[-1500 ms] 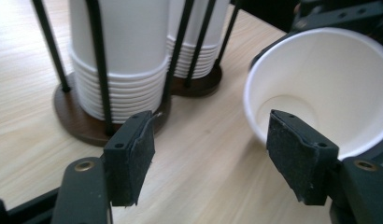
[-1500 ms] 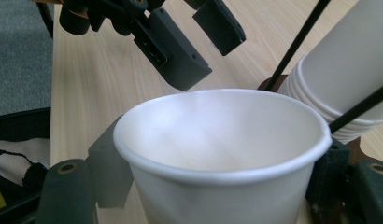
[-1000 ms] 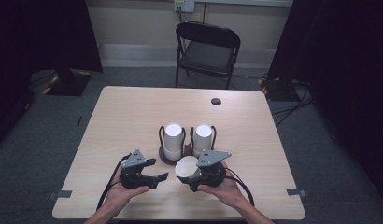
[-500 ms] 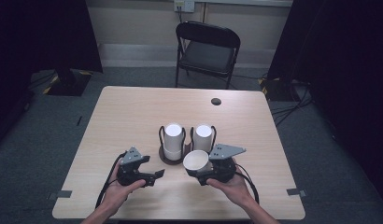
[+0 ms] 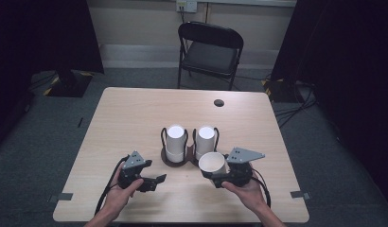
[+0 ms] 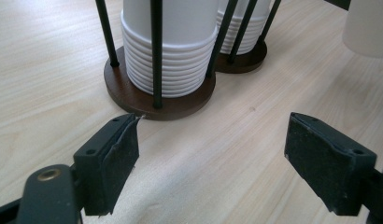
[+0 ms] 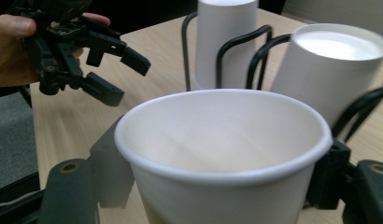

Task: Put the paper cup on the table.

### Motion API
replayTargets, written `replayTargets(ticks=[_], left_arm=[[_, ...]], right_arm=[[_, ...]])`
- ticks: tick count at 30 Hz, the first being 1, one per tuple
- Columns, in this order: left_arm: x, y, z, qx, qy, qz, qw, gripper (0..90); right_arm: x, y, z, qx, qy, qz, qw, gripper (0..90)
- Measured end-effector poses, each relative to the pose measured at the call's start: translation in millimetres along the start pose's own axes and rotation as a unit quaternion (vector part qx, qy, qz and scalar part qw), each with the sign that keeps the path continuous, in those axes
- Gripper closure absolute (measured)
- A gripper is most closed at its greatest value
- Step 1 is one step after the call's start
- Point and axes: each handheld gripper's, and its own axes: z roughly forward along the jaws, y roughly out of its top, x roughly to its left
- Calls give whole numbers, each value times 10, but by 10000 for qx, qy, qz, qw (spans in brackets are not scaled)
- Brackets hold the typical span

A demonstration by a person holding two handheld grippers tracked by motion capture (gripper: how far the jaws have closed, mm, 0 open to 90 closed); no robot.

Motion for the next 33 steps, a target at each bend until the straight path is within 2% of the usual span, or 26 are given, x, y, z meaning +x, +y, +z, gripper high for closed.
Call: replayTargets(ticks=[2, 3, 10, 14, 18, 21, 28, 33], left_arm=[[-8, 5, 3, -36, -113, 26, 9999, 176], [-14, 6, 1, -31, -100, 77, 9999, 176], [-6, 19, 38, -40, -40, 36, 10000, 165], [8, 15, 45, -28, 25, -19, 10000, 161], [12, 5, 33, 9, 48, 25, 10000, 160], [-3, 3, 25, 21, 33, 90, 10000, 160], [-17, -7, 19, 8, 49, 67, 10000, 159], [-5, -22, 17, 10, 37, 94, 9999, 160]], right_arm=[[-42, -9, -51, -21, -112, 20, 9999, 270], [-68, -8, -75, -30, -169, 11, 9999, 271], [-258, 19, -196, -216, -356, 168, 9990, 275], [-346, 10, -228, -258, -466, 239, 9983, 275], [-413, -7, -247, -257, -576, 312, 9975, 275], [-488, -19, -269, -280, -757, 374, 9960, 275], [-642, -39, -238, -290, -1066, 493, 9927, 275], [-734, -40, -194, -320, -1426, 479, 9881, 276]])
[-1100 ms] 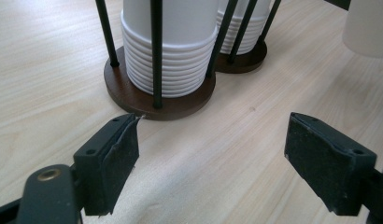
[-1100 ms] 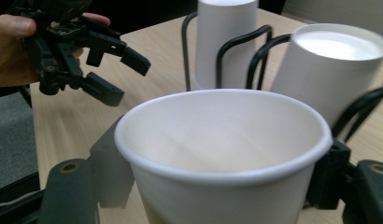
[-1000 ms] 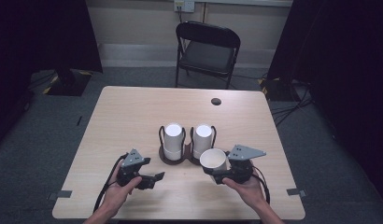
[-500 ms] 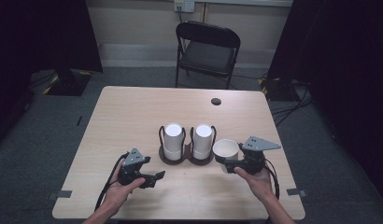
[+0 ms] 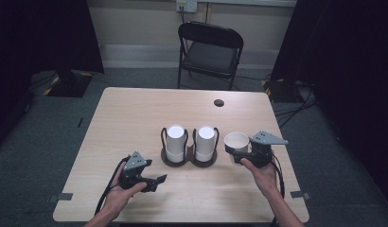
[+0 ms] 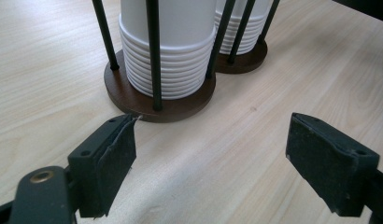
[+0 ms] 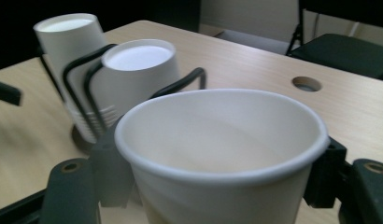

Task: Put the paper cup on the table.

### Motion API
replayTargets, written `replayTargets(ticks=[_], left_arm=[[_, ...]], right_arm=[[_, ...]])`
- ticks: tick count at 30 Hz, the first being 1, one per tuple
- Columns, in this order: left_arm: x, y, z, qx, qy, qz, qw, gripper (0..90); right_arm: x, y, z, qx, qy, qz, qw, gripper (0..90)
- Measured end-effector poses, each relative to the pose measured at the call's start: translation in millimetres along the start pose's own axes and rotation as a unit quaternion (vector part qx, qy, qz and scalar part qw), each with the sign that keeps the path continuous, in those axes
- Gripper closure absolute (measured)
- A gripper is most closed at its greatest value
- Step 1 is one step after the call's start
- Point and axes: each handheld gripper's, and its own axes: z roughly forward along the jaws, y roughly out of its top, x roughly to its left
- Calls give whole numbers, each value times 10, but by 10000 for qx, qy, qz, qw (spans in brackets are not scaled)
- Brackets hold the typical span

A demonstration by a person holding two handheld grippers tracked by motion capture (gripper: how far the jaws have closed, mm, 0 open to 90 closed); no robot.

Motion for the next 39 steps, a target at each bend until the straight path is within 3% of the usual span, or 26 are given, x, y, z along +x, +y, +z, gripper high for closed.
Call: replayTargets(ticks=[9, 11, 21, 26, 39], left_arm=[[-36, 21, -16, -90, -54, 57, 9999, 159], [-39, 24, -16, -94, -33, 151, 9998, 159], [-47, 13, -8, -96, -37, 80, 9999, 159], [-35, 7, -3, -52, -20, 68, 10000, 160], [-49, 3, 4, -18, -36, 108, 9999, 164]], right_arm=[[-173, 75, 216, -50, -246, 171, 9995, 269], [-231, 85, 257, -16, -323, 187, 9993, 267], [-475, 143, 450, -75, -586, 399, 9975, 257], [-595, 58, 634, 108, -732, 559, 9957, 247], [-668, -103, 882, 312, -759, 759, 9937, 229]])
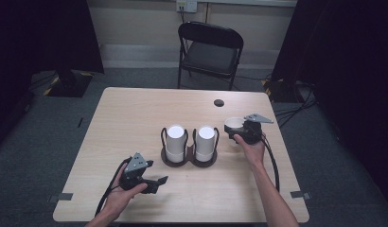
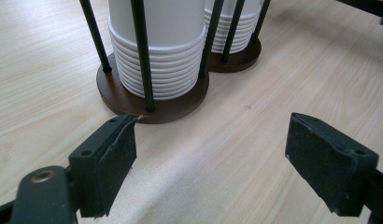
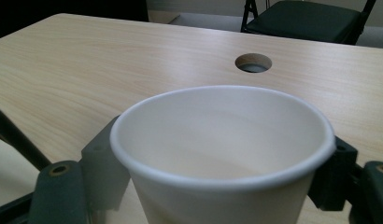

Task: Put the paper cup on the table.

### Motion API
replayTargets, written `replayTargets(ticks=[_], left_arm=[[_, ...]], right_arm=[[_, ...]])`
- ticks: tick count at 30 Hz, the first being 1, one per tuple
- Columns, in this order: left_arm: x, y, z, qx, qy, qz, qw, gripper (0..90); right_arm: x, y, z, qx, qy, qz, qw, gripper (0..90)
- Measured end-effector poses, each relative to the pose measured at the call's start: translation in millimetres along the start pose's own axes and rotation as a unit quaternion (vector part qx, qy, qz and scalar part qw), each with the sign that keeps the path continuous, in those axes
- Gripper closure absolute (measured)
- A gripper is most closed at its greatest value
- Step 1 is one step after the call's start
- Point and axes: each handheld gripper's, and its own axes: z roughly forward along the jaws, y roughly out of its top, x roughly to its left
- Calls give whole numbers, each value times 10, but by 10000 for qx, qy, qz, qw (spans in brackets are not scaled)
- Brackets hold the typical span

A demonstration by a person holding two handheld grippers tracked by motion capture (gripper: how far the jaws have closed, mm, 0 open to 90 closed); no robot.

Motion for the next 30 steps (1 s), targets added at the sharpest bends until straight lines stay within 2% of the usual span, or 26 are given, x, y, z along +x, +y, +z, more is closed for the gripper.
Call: replayTargets(ticks=[2, 5, 11, 23, 29, 30], left_arm=[[2, 0, 0, 1, -5, 3, 10000, 165], [5, -1, 2, 6, -6, 19, 10000, 166], [-1, 3, -2, -6, -6, 29, 10000, 167], [0, 9, -15, -22, -8, 49, 10000, 168], [-2, 18, -23, -46, 5, 108, 9999, 169], [-11, 19, -26, -65, -24, 44, 10000, 169]], right_arm=[[-37, -21, 32, 35, -22, 134, 9999, 227], [-44, -40, 51, 77, -24, 115, 9999, 224], [-28, -37, 80, -63, 36, 153, 9999, 221], [-5, -66, 89, 75, 68, 47, 9999, 217], [-21, -89, 34, 202, -1, -28, 9998, 220], [-25, -95, 22, 227, -53, -40, 9997, 219]])
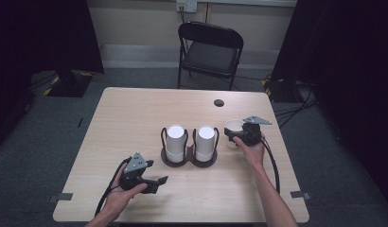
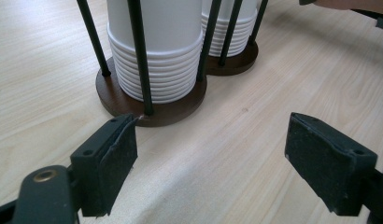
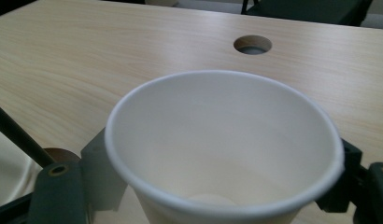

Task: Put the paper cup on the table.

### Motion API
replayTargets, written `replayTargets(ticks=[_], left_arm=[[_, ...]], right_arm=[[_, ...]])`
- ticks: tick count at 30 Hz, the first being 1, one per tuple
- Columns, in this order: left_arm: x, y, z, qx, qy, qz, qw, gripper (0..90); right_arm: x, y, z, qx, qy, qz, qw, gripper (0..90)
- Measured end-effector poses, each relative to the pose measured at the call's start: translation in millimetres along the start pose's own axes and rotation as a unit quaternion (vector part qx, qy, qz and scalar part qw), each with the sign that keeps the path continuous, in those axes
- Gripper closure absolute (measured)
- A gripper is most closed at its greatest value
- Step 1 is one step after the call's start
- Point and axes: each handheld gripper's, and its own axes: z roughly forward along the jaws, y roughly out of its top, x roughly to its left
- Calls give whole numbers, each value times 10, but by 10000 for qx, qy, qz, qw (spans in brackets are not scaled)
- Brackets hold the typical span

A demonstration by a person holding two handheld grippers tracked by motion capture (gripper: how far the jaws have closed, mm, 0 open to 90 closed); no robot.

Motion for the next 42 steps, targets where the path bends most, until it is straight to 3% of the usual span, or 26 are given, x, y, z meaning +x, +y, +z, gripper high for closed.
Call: replayTargets(ticks=[11, 23, 37, 42], left_arm=[[-1, 8, -9, -35, 7, 9, 10000, 169], [5, 13, -9, -40, 12, -4, 10000, 169], [16, 9, -7, -22, 38, -49, 10000, 168], [25, 7, -3, -38, 58, -90, 9999, 167]], right_arm=[[12, -45, -14, 190, 45, -43, 9998, 213], [-6, -89, 20, 477, 92, 81, 9988, 164], [-20, -151, -86, 705, 93, 22, 9975, 164], [-24, -155, -194, 645, 152, 37, 9978, 163]])
